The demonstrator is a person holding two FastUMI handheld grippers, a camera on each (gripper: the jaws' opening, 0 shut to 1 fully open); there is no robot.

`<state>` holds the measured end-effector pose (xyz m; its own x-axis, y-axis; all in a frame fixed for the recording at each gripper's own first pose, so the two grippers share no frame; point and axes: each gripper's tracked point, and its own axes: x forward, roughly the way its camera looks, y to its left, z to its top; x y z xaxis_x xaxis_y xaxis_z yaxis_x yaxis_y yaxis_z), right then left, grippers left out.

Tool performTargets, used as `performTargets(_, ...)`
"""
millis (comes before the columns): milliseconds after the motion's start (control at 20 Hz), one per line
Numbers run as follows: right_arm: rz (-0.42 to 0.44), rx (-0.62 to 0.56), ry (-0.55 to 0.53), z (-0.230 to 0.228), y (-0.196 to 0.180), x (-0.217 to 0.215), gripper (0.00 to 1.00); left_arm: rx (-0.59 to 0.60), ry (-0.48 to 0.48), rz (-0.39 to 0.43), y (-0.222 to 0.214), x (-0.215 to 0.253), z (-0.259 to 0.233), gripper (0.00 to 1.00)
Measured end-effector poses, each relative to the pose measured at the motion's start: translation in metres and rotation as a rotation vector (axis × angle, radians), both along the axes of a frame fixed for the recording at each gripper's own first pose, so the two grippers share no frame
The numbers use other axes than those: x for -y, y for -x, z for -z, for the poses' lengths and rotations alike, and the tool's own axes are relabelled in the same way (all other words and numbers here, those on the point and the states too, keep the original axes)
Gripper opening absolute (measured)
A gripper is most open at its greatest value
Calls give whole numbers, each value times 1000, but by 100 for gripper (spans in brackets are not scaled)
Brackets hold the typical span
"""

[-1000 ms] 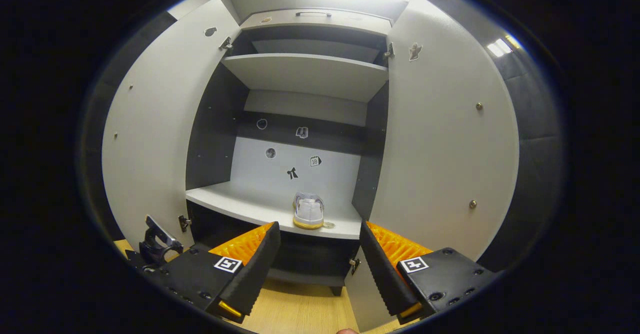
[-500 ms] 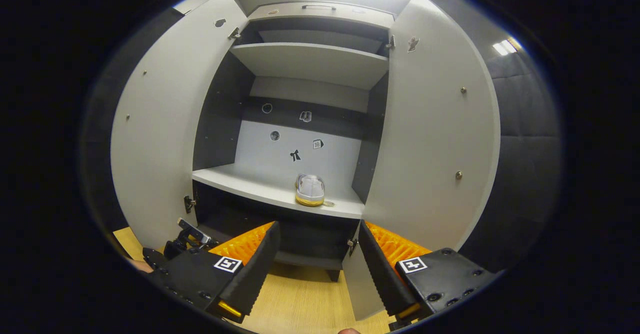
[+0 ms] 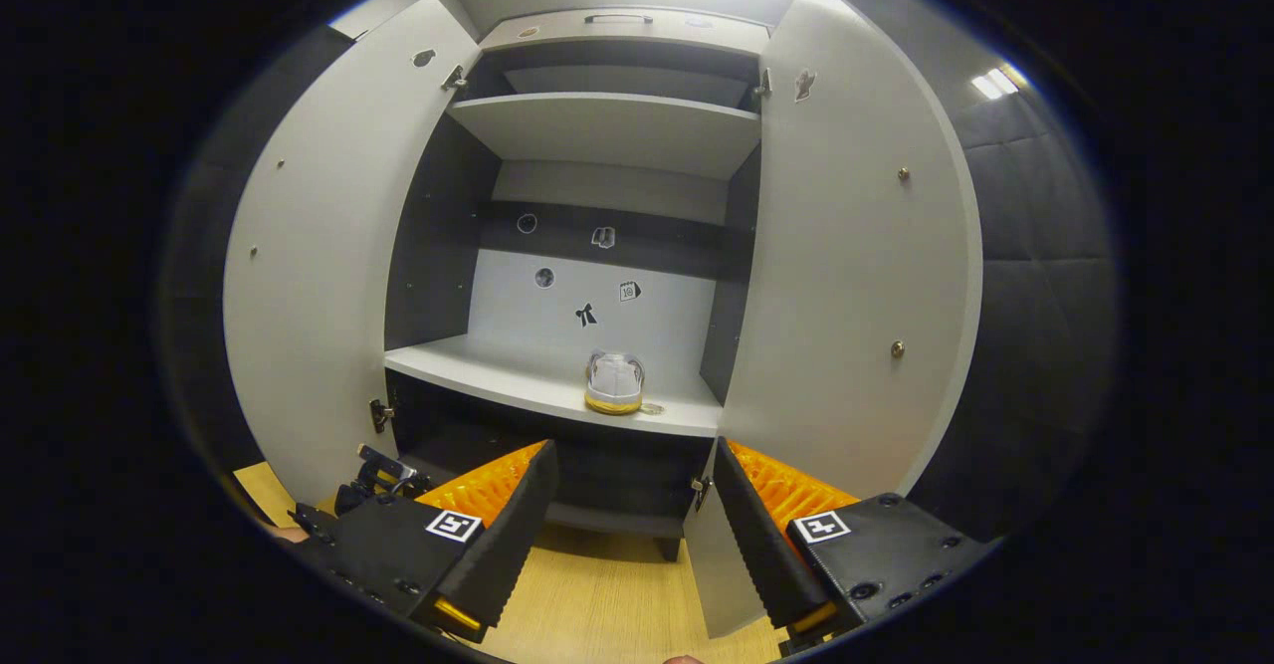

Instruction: Grab one shoe with the right hand and put it into the shoe cabinet, grab the other shoe with the left hand and put it into the shoe cabinet; then close the right door with the right hand and the left door with the left hand.

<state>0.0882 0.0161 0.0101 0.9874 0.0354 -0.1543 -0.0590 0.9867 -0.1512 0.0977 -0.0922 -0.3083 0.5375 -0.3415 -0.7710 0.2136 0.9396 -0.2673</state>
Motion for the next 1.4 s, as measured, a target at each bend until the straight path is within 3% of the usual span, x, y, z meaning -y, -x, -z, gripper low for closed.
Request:
performTargets(300, -3, -17, -19, 0, 2, 6, 98, 63, 32, -33, -5, -2, -7, 0)
performTargets(600, -8, -1, -17, -7, 3, 6, 98, 151, 75, -31, -15, -13, -33, 1)
performTargets(1050, -24, 23, -10, -17, 5, 5, 98, 373, 170, -26, -34, -63, -136, 1)
performTargets(1400, -32, 51, -17, -26, 7, 10, 98, 522, 275, -60, -27, -62, -133, 0)
